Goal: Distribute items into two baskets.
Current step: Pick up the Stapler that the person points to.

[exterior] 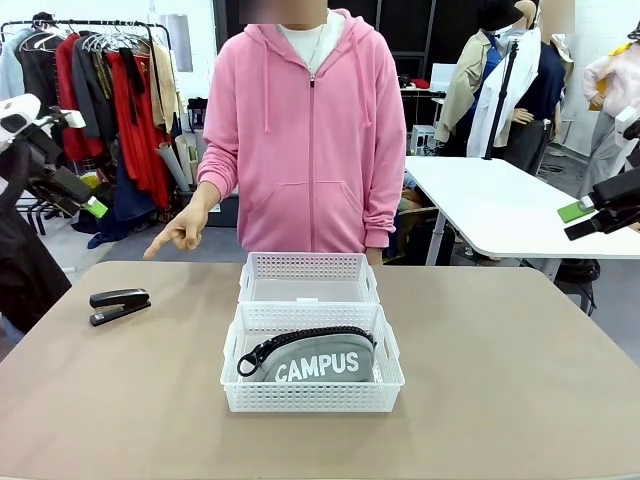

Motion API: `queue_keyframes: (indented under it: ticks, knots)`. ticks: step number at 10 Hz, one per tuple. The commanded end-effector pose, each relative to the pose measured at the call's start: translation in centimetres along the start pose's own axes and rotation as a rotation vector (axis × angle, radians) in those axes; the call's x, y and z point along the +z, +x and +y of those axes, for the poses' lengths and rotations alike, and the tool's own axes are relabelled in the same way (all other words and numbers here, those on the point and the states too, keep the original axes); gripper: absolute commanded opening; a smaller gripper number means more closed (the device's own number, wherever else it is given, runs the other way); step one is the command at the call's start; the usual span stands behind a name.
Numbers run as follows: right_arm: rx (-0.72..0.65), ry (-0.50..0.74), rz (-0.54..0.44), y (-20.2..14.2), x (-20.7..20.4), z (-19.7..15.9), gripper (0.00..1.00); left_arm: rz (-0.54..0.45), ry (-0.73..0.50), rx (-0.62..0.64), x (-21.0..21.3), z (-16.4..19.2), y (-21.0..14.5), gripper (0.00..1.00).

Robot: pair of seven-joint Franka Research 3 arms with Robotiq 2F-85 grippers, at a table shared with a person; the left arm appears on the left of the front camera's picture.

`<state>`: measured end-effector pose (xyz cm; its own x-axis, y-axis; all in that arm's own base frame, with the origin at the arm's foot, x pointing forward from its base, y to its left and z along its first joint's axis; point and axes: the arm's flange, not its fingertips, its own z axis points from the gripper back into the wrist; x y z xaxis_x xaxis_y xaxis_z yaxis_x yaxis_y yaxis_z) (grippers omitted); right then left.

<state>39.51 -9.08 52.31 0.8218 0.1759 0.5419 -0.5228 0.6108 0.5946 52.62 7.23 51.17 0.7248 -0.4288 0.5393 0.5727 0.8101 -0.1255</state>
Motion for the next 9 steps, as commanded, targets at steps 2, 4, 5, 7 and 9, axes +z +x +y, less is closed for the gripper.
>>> queue_keyframes:
  ticks: [2,4,5,7,9]
  knots:
    - [-0.005,0.007,-0.005,0.0,0.0,0.2,1.00,0.126,0.077,-0.076,-2.1,1.1,1.6,1.00]
    - [-0.005,0.007,-0.005,0.0,0.0,0.2,1.00,0.237,0.088,-0.139,-3.7,1.3,3.0,1.00]
    - [-0.005,0.007,-0.005,0.0,0.0,0.2,1.00,0.287,0.078,-0.168,-4.6,1.3,3.6,1.00]
    - [-0.005,0.007,-0.005,0.0,0.0,0.2,1.00,0.374,0.069,-0.210,-6.3,1.9,4.4,1.00]
    - [-0.005,0.007,-0.005,0.0,0.0,0.2,1.00,0.419,0.057,-0.251,-8.2,1.9,5.2,1.00]
